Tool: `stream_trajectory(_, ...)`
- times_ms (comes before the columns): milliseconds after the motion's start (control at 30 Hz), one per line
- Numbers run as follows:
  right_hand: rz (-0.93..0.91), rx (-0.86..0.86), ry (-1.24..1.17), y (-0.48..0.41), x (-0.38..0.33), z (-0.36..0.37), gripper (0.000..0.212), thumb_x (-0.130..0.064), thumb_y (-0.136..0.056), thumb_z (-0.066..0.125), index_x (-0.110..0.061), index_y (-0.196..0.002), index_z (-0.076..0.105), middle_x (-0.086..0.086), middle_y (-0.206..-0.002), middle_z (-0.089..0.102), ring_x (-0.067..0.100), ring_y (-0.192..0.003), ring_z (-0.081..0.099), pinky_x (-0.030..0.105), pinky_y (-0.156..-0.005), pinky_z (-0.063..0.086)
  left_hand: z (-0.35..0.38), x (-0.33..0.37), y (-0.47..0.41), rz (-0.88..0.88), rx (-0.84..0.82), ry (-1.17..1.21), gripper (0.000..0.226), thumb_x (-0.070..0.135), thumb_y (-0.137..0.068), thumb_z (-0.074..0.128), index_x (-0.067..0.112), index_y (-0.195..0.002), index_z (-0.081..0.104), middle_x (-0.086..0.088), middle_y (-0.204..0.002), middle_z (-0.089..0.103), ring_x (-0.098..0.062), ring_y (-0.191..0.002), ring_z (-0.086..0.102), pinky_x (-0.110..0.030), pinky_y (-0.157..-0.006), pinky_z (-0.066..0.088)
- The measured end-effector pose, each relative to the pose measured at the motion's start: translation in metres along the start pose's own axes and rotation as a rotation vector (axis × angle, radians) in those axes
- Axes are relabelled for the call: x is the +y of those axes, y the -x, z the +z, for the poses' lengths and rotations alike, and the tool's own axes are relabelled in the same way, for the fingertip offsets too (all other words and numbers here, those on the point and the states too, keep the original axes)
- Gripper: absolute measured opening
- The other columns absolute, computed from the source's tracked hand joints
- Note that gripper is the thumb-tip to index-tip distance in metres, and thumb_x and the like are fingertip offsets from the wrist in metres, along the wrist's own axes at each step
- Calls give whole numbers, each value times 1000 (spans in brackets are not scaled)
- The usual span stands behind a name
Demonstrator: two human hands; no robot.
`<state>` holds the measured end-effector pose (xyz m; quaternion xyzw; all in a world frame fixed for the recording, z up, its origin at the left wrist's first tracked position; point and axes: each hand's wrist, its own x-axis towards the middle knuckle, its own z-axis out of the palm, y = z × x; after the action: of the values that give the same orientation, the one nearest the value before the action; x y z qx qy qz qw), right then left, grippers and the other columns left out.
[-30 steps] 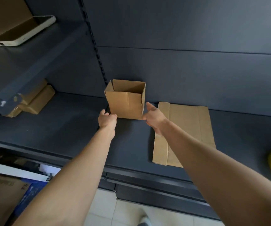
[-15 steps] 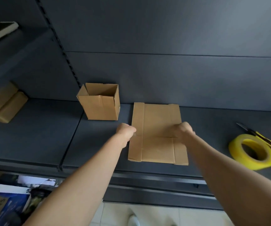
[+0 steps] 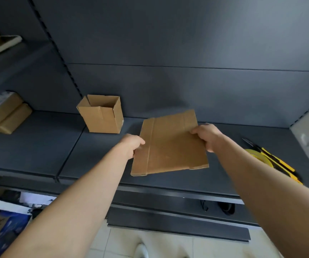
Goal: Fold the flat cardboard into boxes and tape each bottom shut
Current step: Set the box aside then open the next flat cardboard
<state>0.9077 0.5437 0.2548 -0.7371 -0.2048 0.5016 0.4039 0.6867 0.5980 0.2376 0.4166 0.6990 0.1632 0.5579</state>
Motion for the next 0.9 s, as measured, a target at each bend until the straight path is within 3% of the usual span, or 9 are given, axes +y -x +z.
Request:
stream_trajectory(67, -104, -11, -32, 11, -16, -15, 30, -1, -88, 60, -8, -116, 52, 14, -108, 63, 29, -91, 65, 43, -75, 56, 10, 6, 18, 8, -31, 29, 8, 2, -90, 57, 8, -85, 55, -8, -85, 59, -19, -75, 57, -34, -74, 47)
stream_trajectory(167, -288, 36, 45, 26, -38, -37, 40, -2, -87, 62, -10, -125, 51, 10, -113, 62, 29, -97, 65, 46, -82, 56, 28, 21, 43, 60, -29, 22, 9, 6, -90, 60, 9, -96, 54, -6, -86, 56, -18, -77, 55, -35, -83, 46)
stream_trajectory(300, -572, 115, 425, 51, -67, -62, 34, -2, -84, 58, -16, -115, 63, 6, -106, 64, 27, -97, 63, 40, -86, 54, 50, 53, 76, 244, 97, 40, 9, 10, -90, 57, 11, -98, 52, -2, -80, 48, -16, -70, 47, -29, -72, 44)
stream_trajectory(367, -661, 136, 620, 61, -77, -69, 39, 1, -82, 52, -18, -113, 66, 6, -107, 66, 27, -98, 62, 34, -86, 53, 57, 68, 88, 361, 150, 45, 30, 14, -92, 54, 4, -120, 50, -7, -113, 54, -23, -99, 56, -32, -88, 44)
stream_trajectory(433, -708, 117, 737, 68, -79, -69, 40, 0, -83, 48, -19, -113, 66, 5, -107, 66, 27, -97, 62, 34, -84, 54, 60, 77, 98, 440, 200, 80, 57, 22, -95, 53, 8, -145, 30, -5, -145, 37, -25, -127, 44, -32, -93, 38)
stream_trajectory(533, -734, 63, 861, 71, -70, -65, 36, -3, -87, 49, -21, -115, 65, 5, -109, 66, 26, -98, 61, 36, -85, 54, 61, 78, 105, 510, 234, 196, 70, 40, -94, 53, 19, -150, 17, -1, -156, 20, -23, -137, 33, -37, -102, 34)
stream_trajectory(600, -734, 12, 911, 69, -61, -61, 36, -5, -88, 52, -21, -116, 64, 5, -111, 66, 26, -99, 61, 35, -85, 54, 60, 73, 104, 493, 210, 219, 73, 48, -92, 53, 21, -150, 18, 0, -156, 19, -22, -137, 32, -38, -104, 32)
stream_trajectory(767, -694, -52, 972, 55, -35, -53, 31, -10, -90, 53, -24, -114, 66, 4, -106, 67, 25, -94, 61, 34, -81, 53, 60, 49, 92, 362, 156, 178, 62, 41, -84, 68, 14, -133, 43, -3, -132, 50, -23, -115, 51, -38, -96, 45)
stream_trajectory(900, -674, -26, 971, 51, -29, -53, 21, -33, -94, 52, -29, -109, 66, -1, -101, 70, 21, -99, 58, 36, -99, 36, 60, 40, 86, 290, 148, 264, 46, 31, -82, 72, 11, -117, 48, -3, -113, 55, -22, -101, 54, -44, -97, 48)
